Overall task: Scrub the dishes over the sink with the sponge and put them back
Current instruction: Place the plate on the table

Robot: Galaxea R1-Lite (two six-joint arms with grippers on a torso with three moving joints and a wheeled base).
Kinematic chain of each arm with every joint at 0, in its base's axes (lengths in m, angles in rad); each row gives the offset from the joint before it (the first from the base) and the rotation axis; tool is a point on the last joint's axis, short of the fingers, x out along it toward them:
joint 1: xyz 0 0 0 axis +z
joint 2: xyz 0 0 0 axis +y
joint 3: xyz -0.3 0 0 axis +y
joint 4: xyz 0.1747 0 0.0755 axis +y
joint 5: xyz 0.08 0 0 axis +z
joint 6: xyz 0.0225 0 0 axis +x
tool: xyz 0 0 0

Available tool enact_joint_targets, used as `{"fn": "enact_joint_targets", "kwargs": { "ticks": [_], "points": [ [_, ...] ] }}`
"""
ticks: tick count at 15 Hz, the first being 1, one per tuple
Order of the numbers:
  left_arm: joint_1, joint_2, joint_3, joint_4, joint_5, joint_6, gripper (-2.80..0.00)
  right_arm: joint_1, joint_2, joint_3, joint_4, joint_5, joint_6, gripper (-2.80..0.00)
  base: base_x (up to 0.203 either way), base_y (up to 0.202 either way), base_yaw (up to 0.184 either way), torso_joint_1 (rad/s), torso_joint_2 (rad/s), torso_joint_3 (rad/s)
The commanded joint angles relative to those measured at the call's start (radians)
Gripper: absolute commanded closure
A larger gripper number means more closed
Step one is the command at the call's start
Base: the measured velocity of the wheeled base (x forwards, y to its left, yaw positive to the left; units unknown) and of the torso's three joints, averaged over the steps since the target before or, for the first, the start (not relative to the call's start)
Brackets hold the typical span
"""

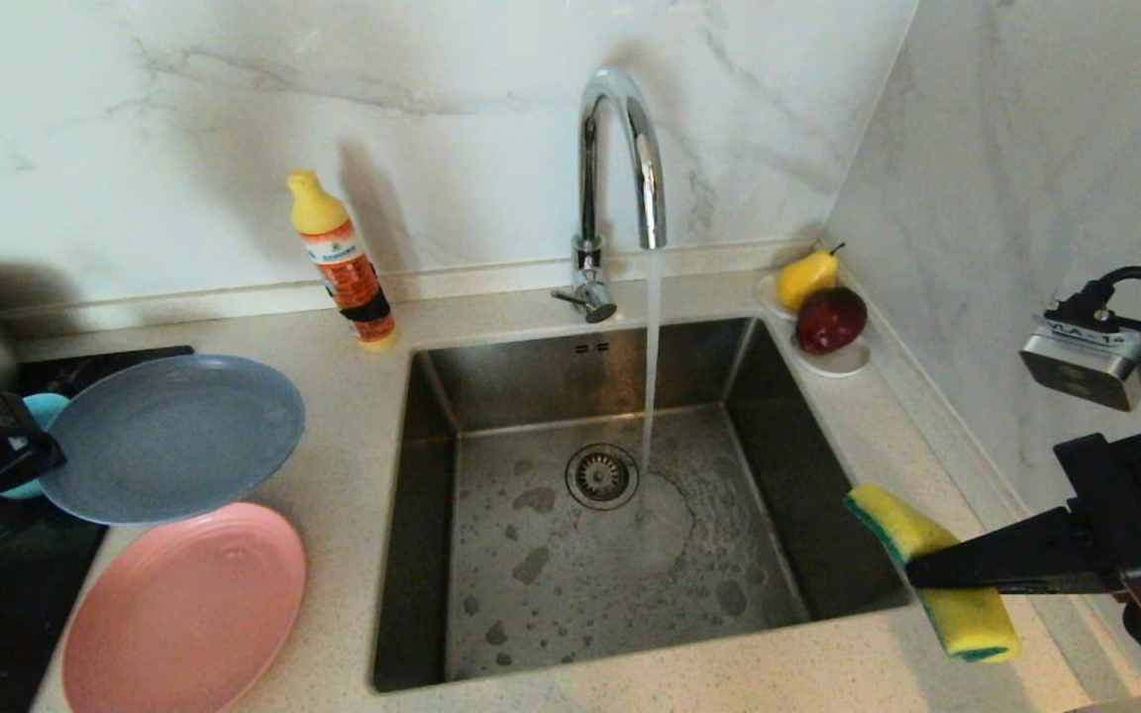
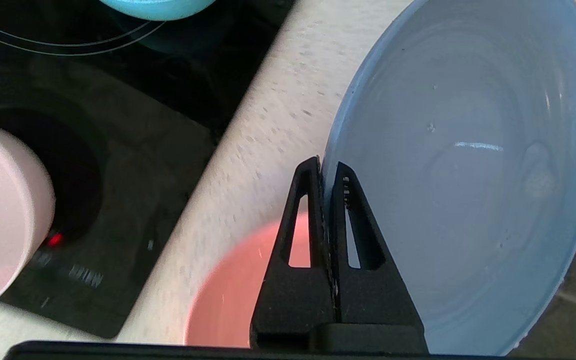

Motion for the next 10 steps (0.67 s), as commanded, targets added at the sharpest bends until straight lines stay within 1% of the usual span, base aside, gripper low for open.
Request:
{"fn": "enact_joint_targets", "kwargs": {
  "ticks": [1, 2, 3, 5, 7, 8, 10],
  "points": [
    [0.007, 0.131, 0.02, -0.075, -0.004, -0.018, 0.0, 0.0, 0.008, -0.001, 0.002, 0.006, 0.003, 0.0, 0.0, 0.0, 0.0, 0.0, 0.0, 0.0],
    [0.007, 0.171, 0.017, -0.11, -0.006, -0.031, 0.0, 0.0, 0.008, 0.002, 0.002, 0.007, 0.002, 0.0, 0.0, 0.0, 0.0, 0.0, 0.0, 0.0],
    [0.007, 0.2, 0.013, -0.138, -0.024, -0.044, 0.0, -0.001, 0.01, 0.005, 0.002, 0.007, 0.002, 0.0, 0.0, 0.0, 0.0, 0.0, 0.0, 0.0],
    [0.007, 0.236, -0.004, -0.176, -0.095, -0.072, 0.0, -0.003, 0.01, 0.012, 0.002, 0.009, 0.0, 0.0, 0.0, 0.0, 0.0, 0.0, 0.0, 0.0],
    [0.01, 0.244, -0.037, -0.182, -0.128, -0.111, 0.0, -0.004, 0.011, 0.016, 0.002, 0.009, -0.007, 0.0, 0.0, 0.0, 0.0, 0.0, 0.0, 0.0],
    [0.01, 0.244, -0.051, -0.182, -0.156, -0.118, 0.0, -0.006, 0.008, 0.015, 0.002, 0.01, -0.009, 0.0, 0.0, 0.0, 0.0, 0.0, 0.0, 0.0],
    [0.009, 0.264, -0.075, -0.182, -0.165, -0.121, 0.0, -0.004, 0.008, 0.001, 0.002, 0.01, -0.01, 0.0, 0.0, 0.0, 0.0, 0.0, 0.0, 0.0]
  ]
}}
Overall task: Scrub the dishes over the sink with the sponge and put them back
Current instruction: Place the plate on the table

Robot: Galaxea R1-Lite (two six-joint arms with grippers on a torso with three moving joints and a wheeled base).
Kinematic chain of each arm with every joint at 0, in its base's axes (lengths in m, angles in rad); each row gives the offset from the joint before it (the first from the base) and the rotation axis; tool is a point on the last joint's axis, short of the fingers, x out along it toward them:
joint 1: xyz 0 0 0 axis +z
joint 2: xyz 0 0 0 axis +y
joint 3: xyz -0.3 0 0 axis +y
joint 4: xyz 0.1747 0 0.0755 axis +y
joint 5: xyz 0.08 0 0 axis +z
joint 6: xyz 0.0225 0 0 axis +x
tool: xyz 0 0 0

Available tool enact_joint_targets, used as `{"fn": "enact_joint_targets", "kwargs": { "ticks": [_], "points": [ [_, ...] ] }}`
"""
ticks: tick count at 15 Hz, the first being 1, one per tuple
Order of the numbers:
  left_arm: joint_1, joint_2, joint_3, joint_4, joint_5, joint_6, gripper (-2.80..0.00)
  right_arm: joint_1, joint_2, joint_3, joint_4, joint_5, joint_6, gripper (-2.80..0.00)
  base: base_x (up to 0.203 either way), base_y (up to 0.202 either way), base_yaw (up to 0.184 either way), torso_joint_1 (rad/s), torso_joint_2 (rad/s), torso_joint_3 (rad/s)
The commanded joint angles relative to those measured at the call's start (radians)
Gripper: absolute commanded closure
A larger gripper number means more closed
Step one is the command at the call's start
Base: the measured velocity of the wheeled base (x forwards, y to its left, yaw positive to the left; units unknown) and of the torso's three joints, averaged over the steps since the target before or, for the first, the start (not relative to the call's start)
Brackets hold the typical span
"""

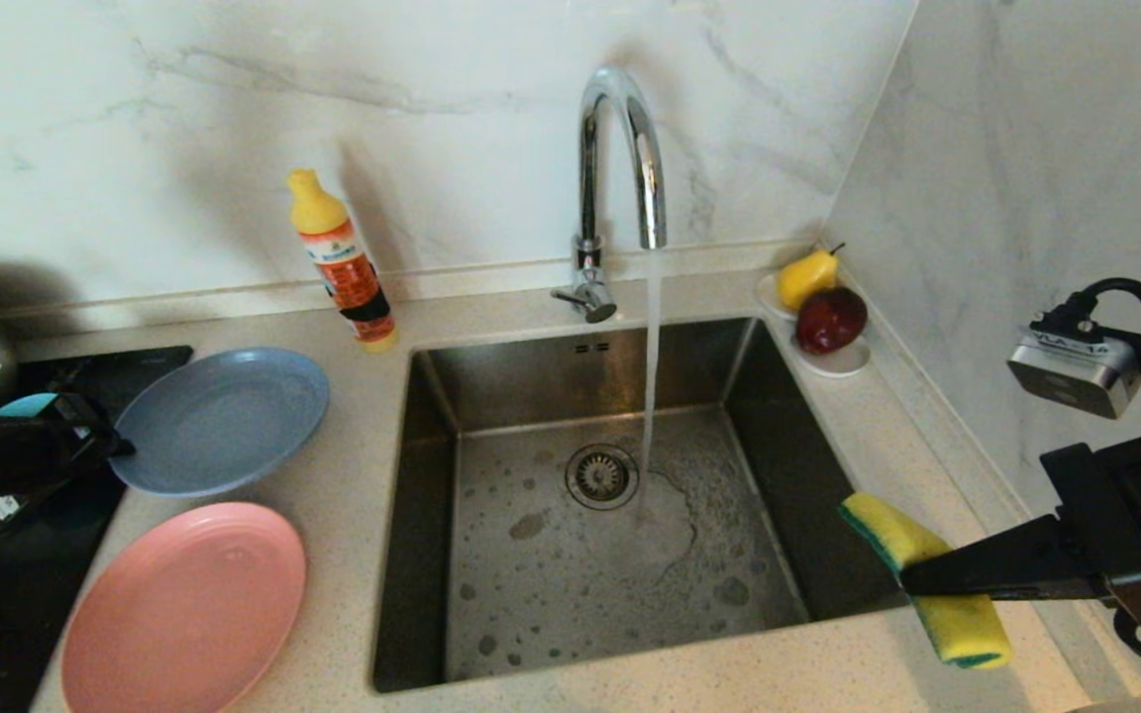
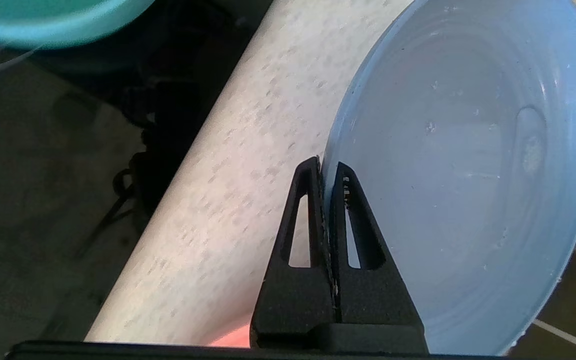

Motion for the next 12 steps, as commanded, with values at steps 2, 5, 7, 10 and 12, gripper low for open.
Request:
{"fn": "enact_joint_targets", "kwargs": {
  "ticks": [2, 5, 7, 10, 12],
  "points": [
    [0.001, 0.049, -0.029, -0.004, 0.001, -0.002, 0.0, 0.0, 0.0, -0.006, 0.003, 0.003, 0.0, 0.0, 0.0, 0.0, 0.0, 0.0, 0.0, 0.0],
    [0.008, 0.067, -0.026, -0.006, 0.004, 0.01, 0.0, 0.0, 0.004, 0.005, 0.003, 0.003, 0.0, 0.0, 0.0, 0.0, 0.0, 0.0, 0.0, 0.0],
    [0.008, 0.078, -0.02, -0.006, 0.001, 0.014, 0.0, 0.0, 0.005, 0.004, 0.003, 0.003, 0.0, 0.0, 0.0, 0.0, 0.0, 0.0, 0.0, 0.0],
    [0.01, 0.092, -0.029, -0.006, 0.002, 0.012, -2.8, 0.0, 0.012, 0.002, 0.002, 0.003, -0.002, 0.0, 0.0, 0.0, 0.0, 0.0, 0.0, 0.0],
    [0.011, 0.086, -0.031, -0.007, 0.002, 0.011, -2.8, 0.0, 0.005, 0.0, 0.002, 0.003, -0.002, 0.0, 0.0, 0.0, 0.0, 0.0, 0.0, 0.0]
  ]
}}
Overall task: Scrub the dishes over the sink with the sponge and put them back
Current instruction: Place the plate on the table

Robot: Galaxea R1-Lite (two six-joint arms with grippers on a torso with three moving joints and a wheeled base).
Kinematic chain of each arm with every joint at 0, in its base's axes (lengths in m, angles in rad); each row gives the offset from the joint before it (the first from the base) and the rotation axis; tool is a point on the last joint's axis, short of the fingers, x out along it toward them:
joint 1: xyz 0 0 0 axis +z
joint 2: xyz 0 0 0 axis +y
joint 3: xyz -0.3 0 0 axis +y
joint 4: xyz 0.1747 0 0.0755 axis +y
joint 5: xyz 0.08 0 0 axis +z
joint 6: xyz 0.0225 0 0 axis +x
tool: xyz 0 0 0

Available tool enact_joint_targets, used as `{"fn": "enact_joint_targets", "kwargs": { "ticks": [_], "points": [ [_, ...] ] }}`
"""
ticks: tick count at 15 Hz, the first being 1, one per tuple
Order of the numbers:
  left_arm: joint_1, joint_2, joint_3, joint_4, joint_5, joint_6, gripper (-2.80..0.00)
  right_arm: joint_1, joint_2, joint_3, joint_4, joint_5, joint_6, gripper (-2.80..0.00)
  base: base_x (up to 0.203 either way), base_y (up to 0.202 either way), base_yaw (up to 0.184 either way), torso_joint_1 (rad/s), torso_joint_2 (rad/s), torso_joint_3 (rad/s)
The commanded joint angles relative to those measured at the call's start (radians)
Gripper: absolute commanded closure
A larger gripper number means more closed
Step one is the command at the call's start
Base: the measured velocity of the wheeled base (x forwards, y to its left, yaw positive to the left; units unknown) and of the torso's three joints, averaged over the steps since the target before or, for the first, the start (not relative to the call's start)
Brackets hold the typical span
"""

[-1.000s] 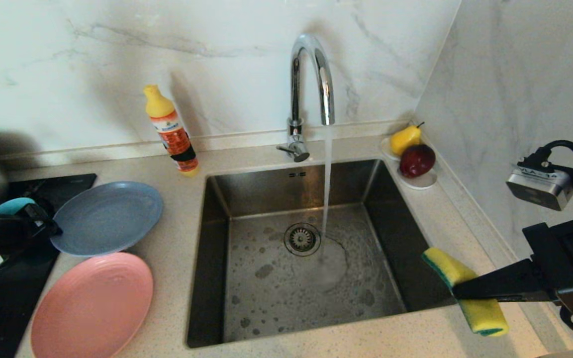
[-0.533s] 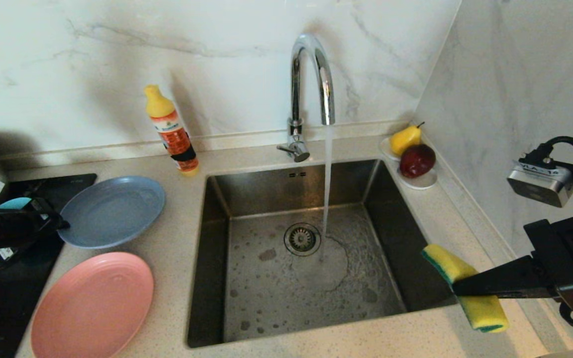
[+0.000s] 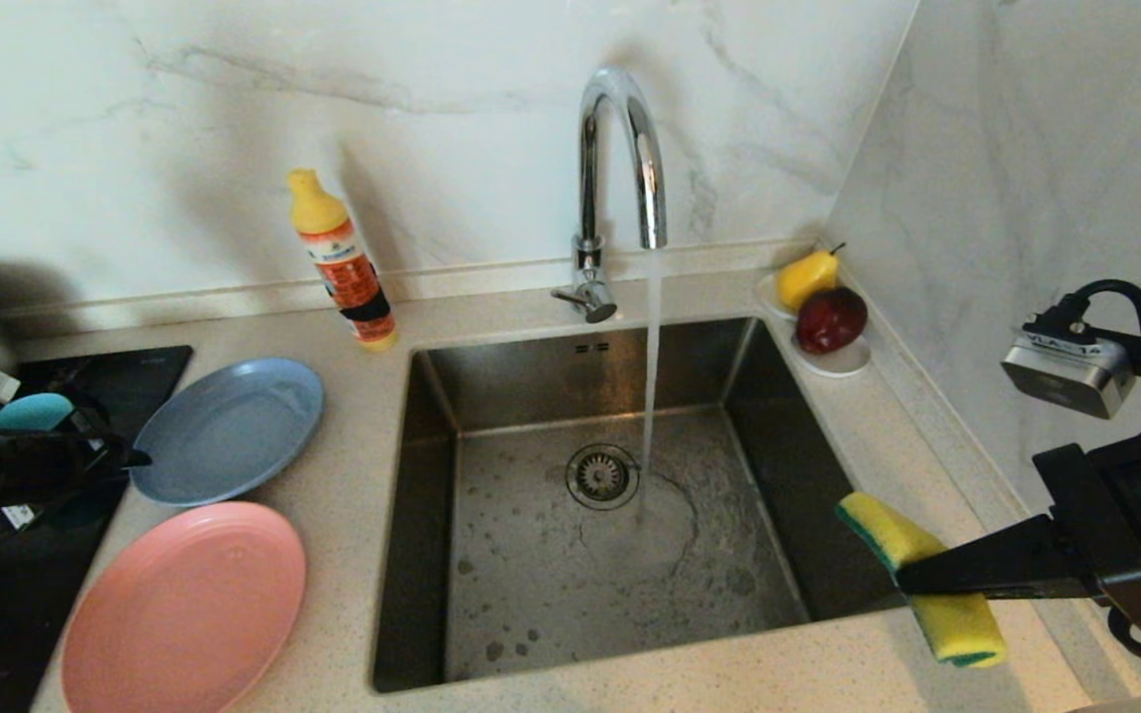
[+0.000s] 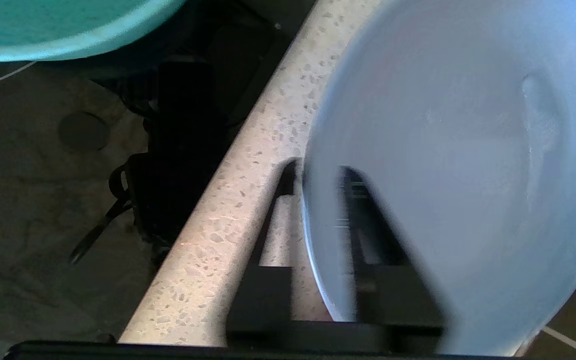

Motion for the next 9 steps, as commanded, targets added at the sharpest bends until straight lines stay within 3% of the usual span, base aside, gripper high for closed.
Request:
{"fn": "enact_joint_targets", "kwargs": {
  "ticks": [1, 6, 8, 9],
  "points": [
    [0.001, 0.003, -0.009, -0.004, -0.001, -0.01, -2.8, 0.001, -0.007, -0.002, 0.005, 0.002, 0.003, 0.0, 0.0, 0.0, 0.0, 0.0, 0.0, 0.0],
    [0.013, -0.1, -0.018, 0.021, 0.003, -0.019, -2.8, -0.004, -0.012, 0.003, 0.005, 0.002, 0.003, 0.0, 0.0, 0.0, 0.0, 0.0, 0.0, 0.0],
    [0.014, -0.205, -0.013, 0.148, 0.004, 0.041, -2.8, -0.006, -0.012, 0.005, 0.005, 0.002, 0.003, 0.0, 0.0, 0.0, 0.0, 0.0, 0.0, 0.0],
    [0.014, -0.241, -0.007, 0.26, 0.004, 0.133, 0.0, -0.007, -0.016, 0.011, 0.005, 0.002, 0.003, 0.0, 0.0, 0.0, 0.0, 0.0, 0.0, 0.0]
  ]
}}
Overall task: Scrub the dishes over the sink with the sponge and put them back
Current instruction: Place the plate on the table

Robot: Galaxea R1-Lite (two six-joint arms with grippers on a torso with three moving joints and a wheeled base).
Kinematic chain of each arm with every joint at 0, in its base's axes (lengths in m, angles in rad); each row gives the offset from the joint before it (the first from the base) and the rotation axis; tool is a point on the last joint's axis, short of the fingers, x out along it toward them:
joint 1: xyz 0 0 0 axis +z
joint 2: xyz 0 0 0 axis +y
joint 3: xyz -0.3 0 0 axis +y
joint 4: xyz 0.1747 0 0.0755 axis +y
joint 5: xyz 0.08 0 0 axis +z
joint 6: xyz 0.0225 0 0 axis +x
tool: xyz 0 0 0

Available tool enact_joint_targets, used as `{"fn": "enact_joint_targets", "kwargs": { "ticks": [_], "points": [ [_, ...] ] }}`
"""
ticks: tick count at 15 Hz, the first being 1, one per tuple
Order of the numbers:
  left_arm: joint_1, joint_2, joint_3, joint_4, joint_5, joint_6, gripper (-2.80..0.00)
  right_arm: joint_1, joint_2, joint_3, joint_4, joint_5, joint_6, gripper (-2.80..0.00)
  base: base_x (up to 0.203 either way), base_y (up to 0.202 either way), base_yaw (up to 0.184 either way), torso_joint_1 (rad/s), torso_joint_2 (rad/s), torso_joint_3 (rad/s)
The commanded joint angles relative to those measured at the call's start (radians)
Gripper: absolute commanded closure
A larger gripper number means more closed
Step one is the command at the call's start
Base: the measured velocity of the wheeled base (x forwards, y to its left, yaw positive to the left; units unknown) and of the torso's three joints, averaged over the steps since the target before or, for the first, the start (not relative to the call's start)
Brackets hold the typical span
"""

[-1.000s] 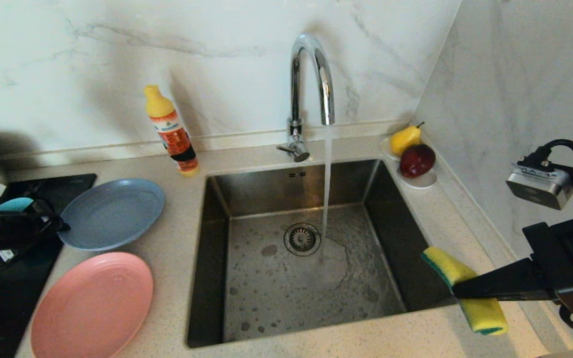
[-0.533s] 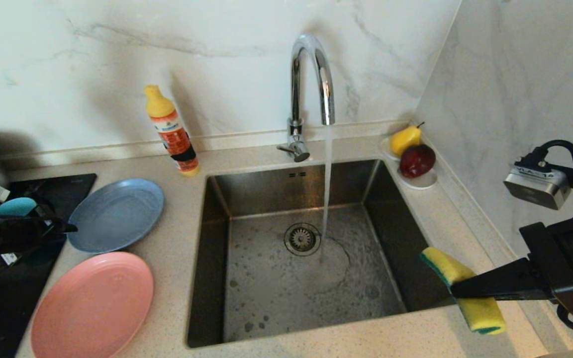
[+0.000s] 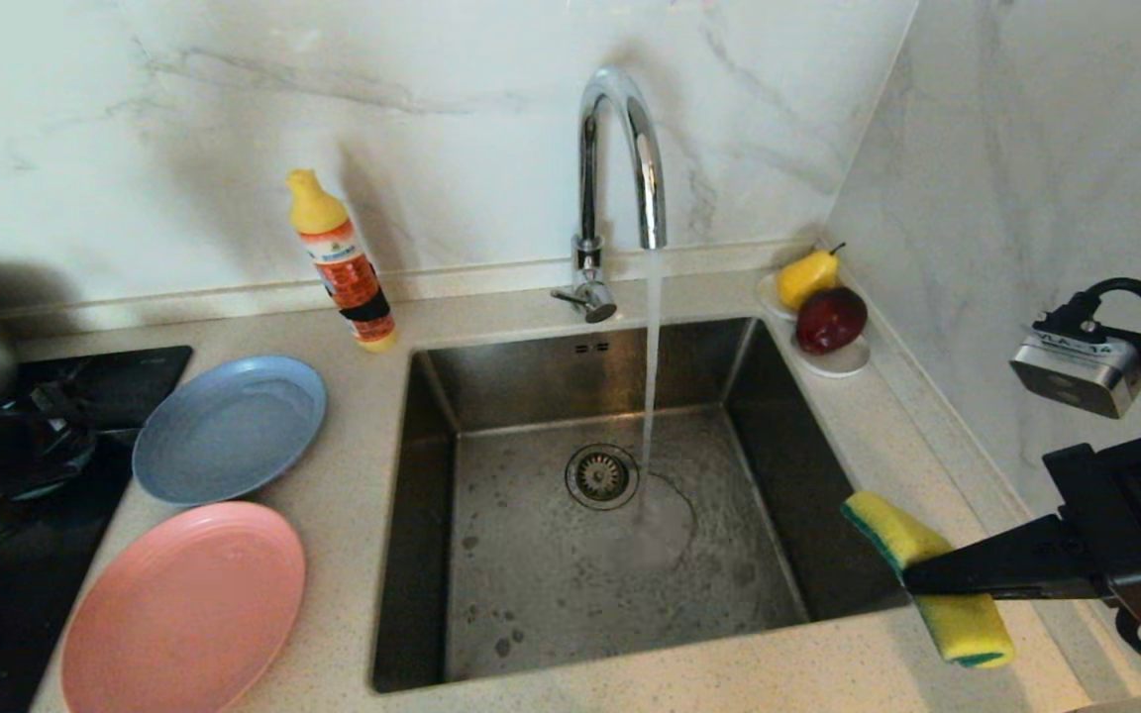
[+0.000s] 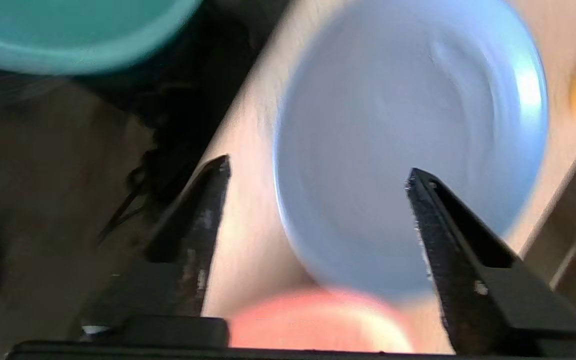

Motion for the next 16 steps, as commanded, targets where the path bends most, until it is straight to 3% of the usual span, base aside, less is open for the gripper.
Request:
{"fn": "enact_joint_targets", "kwargs": {
  "ticks": [1, 3, 6, 7, 11, 12, 16],
  "points": [
    [0.003, -0.129, 0.024, 0.217, -0.001, 0.2, 0.0, -0.001, -0.021, 0.014, 0.004, 0.003, 0.002, 0.0, 0.0, 0.0, 0.0, 0.0, 0.0, 0.0],
    [0.016, -0.171, 0.112, 0.321, 0.008, 0.384, 0.0, 0.006, -0.055, 0.019, 0.006, 0.005, 0.004, 0.0, 0.0, 0.0, 0.0, 0.0, 0.0, 0.0],
    [0.038, -0.203, 0.273, 0.332, 0.104, 0.514, 0.0, 0.006, -0.079, 0.027, 0.015, 0.008, 0.005, 0.0, 0.0, 0.0, 0.0, 0.0, 0.0, 0.0],
    [0.042, -0.22, 0.304, 0.331, 0.139, 0.521, 0.0, 0.005, -0.083, 0.044, 0.01, 0.008, 0.004, 0.0, 0.0, 0.0, 0.0, 0.0, 0.0, 0.0],
    [0.067, -0.239, 0.318, 0.311, 0.104, 0.44, 0.0, 0.005, -0.085, 0.074, 0.004, 0.008, 0.002, 0.0, 0.0, 0.0, 0.0, 0.0, 0.0, 0.0],
    [0.074, -0.234, 0.318, 0.3, 0.093, 0.434, -2.8, 0.005, -0.085, 0.076, 0.004, 0.008, 0.002, 0.0, 0.0, 0.0, 0.0, 0.0, 0.0, 0.0],
    [0.085, -0.191, 0.311, 0.295, 0.081, 0.435, -2.8, 0.005, -0.072, 0.076, 0.004, 0.008, 0.002, 0.0, 0.0, 0.0, 0.0, 0.0, 0.0, 0.0]
  ]
}}
